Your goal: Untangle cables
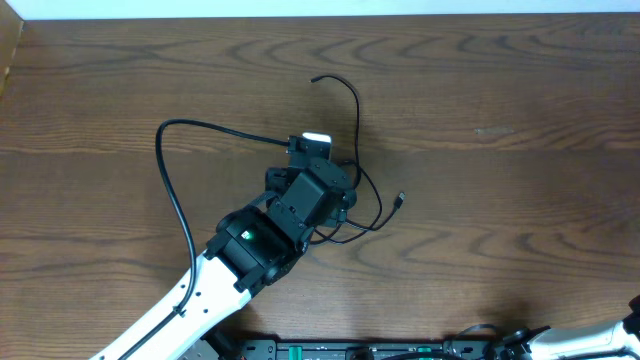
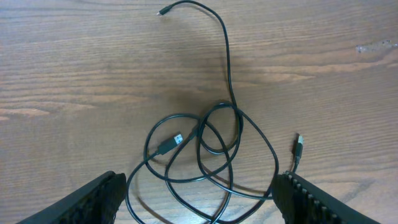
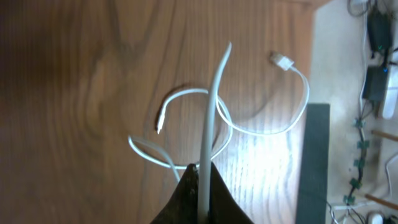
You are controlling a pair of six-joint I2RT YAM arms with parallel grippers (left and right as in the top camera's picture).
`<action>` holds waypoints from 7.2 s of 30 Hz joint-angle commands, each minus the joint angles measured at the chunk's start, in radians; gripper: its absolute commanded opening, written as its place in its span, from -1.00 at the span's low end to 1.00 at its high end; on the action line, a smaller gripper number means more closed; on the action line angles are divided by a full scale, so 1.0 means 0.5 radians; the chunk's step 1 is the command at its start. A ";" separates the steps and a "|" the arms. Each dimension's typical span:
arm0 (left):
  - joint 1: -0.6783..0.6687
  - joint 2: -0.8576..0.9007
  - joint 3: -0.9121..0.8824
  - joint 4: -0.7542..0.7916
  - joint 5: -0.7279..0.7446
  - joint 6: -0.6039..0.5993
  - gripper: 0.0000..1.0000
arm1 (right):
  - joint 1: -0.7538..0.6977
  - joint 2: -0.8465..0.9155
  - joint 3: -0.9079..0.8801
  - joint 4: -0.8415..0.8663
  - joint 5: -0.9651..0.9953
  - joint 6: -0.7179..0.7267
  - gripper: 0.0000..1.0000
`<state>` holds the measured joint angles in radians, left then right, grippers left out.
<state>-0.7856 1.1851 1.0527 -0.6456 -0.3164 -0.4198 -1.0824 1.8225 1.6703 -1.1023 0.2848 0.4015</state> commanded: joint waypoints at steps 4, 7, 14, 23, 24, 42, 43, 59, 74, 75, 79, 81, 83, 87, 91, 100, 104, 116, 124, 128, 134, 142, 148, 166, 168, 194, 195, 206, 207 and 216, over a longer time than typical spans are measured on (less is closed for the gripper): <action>0.008 0.011 -0.008 -0.008 -0.013 0.030 0.60 | 0.003 -0.005 -0.369 0.354 -0.121 -0.140 -0.98; 0.008 0.011 -0.008 -0.003 -0.013 0.029 0.60 | 0.003 -0.005 -0.452 0.462 -0.121 -0.140 -0.97; 0.008 0.011 -0.008 0.006 -0.012 0.014 0.60 | -0.008 0.021 -0.599 0.649 -0.133 -0.134 -0.94; 0.008 0.011 -0.008 0.006 0.092 -0.041 0.62 | 0.018 0.213 -0.601 0.732 -0.277 -0.170 -0.93; 0.008 0.010 -0.008 0.006 0.102 -0.046 0.61 | 0.026 0.225 -0.601 0.748 -0.280 -0.170 -0.93; 0.005 0.010 -0.008 0.012 0.109 -0.056 0.61 | 0.180 0.241 -0.320 0.555 -0.310 -0.196 -0.75; 0.001 0.010 -0.008 0.013 0.109 -0.056 0.61 | 0.176 0.241 -0.296 0.526 -0.313 -0.182 -0.70; -0.025 0.008 -0.008 -0.040 0.109 -0.053 0.62 | 0.178 -0.072 -0.146 0.228 -0.268 -0.054 0.14; -0.026 0.006 -0.008 -0.152 0.162 -0.054 0.61 | 0.285 -0.412 -0.146 0.107 -0.369 -0.056 0.47; -0.026 0.006 -0.008 -0.159 0.163 -0.054 0.61 | 0.299 -0.412 -0.146 0.093 -0.354 -0.054 0.50; -0.039 0.004 -0.008 -0.174 0.163 -0.047 0.61 | 0.323 -0.412 -0.150 -0.040 -0.059 0.139 0.61; -0.038 0.004 -0.008 -0.174 0.161 -0.037 0.61 | 0.320 -0.412 -0.151 -0.085 0.009 0.215 0.73; -0.038 0.000 -0.008 -0.170 0.160 -0.011 0.61 | 0.323 -0.412 -0.151 -0.087 -0.002 0.215 0.75; -0.037 -0.027 -0.008 -0.156 0.127 0.015 0.61 | 0.373 -0.412 -0.151 -0.080 -0.007 0.215 0.95; -0.034 -0.099 -0.007 -0.047 0.062 0.098 0.61 | 0.449 -0.412 -0.151 -0.040 -0.014 0.214 0.98; -0.032 -0.288 -0.007 0.150 -0.348 0.080 0.61 | 0.658 -0.418 -0.151 0.060 -0.849 0.014 0.99; -0.032 -0.401 -0.007 0.134 -0.404 0.081 0.61 | 0.846 -0.494 -0.151 0.139 -0.879 -0.156 0.98; -0.032 -0.780 -0.007 0.031 -0.559 0.082 0.62 | 1.026 -0.887 -0.178 0.091 -0.867 -0.398 0.98; -0.032 -1.019 -0.007 -0.407 -1.036 -0.080 0.62 | 1.402 -1.376 -0.653 0.362 -0.867 -0.552 0.99; -0.032 -1.080 -0.007 -0.606 -1.086 -0.222 0.62 | 1.568 -1.545 -0.967 0.429 -0.868 -0.449 0.98; -0.033 -1.087 -0.007 -0.843 -1.089 -0.476 0.62 | 1.714 -1.644 -1.302 0.455 -1.023 -0.344 0.99; -0.033 -1.083 -0.008 -0.936 -0.849 -0.566 0.75 | 2.068 -1.642 -1.570 0.584 -1.225 -0.713 0.99; -0.033 -1.077 -0.008 -0.932 -0.594 -0.416 0.80 | 2.219 -1.625 -1.576 0.647 -1.196 -0.747 0.98; -0.033 -0.706 -0.075 -0.578 -0.475 -0.136 0.95 | 2.247 -1.281 -1.576 0.606 -1.360 -0.748 0.99; -0.033 -0.608 -0.075 -0.458 -0.266 0.092 0.95 | 2.247 -1.280 -1.576 0.603 -1.361 -0.769 0.99; 1.391 -0.126 -0.075 0.044 1.408 0.764 0.94 | 2.247 -1.281 -1.576 0.428 -1.166 -0.850 0.99; 1.440 -0.126 -0.075 0.037 1.454 0.764 0.94 | 2.247 -1.281 -1.576 0.423 -1.166 -0.850 0.99; 1.396 -0.034 -0.075 -0.016 1.507 0.795 0.96 | 2.247 -1.281 -1.576 0.427 -1.165 -0.789 0.99; 1.386 0.023 -0.075 -0.024 1.508 0.793 0.96 | 2.247 -1.281 -1.576 0.430 -1.165 -0.787 0.98; 1.213 0.461 -0.075 -0.028 1.508 0.761 0.95 | 2.247 -1.281 -1.576 0.446 -1.166 -0.775 0.99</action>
<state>-0.1406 1.3647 1.0214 -0.6651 0.4206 -0.0448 0.0341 1.1835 0.8871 -0.8856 -0.2981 -0.0006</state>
